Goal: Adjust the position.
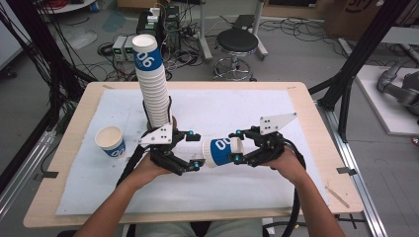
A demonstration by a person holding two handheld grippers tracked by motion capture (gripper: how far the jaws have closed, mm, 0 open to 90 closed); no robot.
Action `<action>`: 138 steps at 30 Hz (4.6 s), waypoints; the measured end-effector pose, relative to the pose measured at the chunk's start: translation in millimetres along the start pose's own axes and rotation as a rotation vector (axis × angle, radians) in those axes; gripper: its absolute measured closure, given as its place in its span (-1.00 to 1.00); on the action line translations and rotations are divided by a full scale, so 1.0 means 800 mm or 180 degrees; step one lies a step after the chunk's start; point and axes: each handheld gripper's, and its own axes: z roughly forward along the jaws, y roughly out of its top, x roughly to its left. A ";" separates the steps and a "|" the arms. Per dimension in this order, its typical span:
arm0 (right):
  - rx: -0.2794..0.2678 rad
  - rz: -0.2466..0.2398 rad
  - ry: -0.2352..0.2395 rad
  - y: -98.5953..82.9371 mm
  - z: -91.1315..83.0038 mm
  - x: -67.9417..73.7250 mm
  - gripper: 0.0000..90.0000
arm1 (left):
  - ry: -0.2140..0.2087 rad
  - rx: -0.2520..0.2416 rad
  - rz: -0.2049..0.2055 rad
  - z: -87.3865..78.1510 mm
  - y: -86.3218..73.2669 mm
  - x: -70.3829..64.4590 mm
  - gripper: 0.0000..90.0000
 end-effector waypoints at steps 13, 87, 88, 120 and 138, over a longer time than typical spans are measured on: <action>-0.0410 0.0151 0.0225 -0.019 0.005 -0.004 -0.28 | -0.0112 -0.0084 -0.0011 0.007 -0.003 -0.003 -0.61; 0.1766 -0.0972 -0.0362 0.068 0.069 0.024 -0.56 | -0.0067 0.1615 0.0353 0.028 0.070 0.003 -0.32; 0.1805 -0.0972 -0.0358 0.067 0.071 0.025 -0.56 | -0.0070 0.1622 0.0365 0.029 0.070 0.003 -0.32; 0.1535 -0.0465 -0.0240 0.018 0.062 0.008 -0.35 | 0.0304 0.0853 0.0048 0.007 0.066 0.008 -0.55; 0.0392 -0.0006 -0.0695 -0.040 -0.001 0.001 -0.35 | 0.0857 0.0028 -0.0262 -0.043 0.025 0.020 -0.58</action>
